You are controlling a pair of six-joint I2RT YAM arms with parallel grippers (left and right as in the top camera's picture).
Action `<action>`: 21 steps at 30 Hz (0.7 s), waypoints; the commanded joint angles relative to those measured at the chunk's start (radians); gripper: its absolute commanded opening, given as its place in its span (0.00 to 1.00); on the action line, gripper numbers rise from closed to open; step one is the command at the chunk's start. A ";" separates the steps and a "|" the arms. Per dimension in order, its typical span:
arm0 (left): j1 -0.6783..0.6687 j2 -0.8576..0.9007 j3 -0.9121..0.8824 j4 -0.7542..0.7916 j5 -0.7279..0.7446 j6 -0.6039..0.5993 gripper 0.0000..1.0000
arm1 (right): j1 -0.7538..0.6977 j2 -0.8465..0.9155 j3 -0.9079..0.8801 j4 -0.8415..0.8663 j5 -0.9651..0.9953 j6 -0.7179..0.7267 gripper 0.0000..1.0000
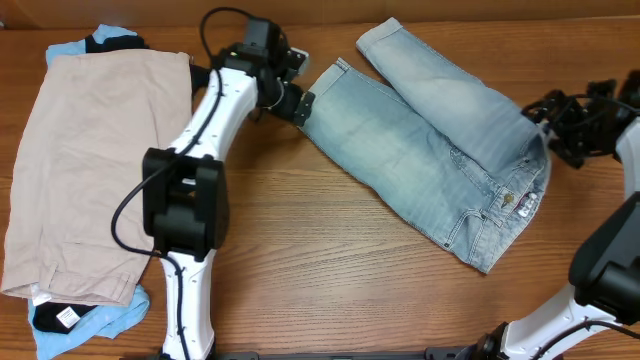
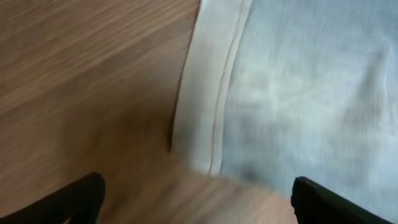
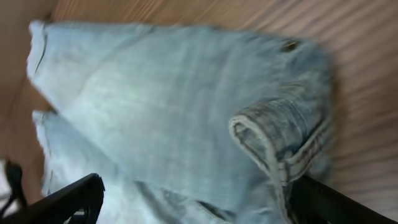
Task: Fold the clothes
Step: 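Grasp a jeans leg hem with the left gripper and pull it left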
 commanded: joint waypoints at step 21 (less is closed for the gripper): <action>-0.019 0.140 0.035 -0.208 -0.108 -0.107 0.04 | 0.091 -0.040 0.026 -0.050 -0.004 -0.039 0.83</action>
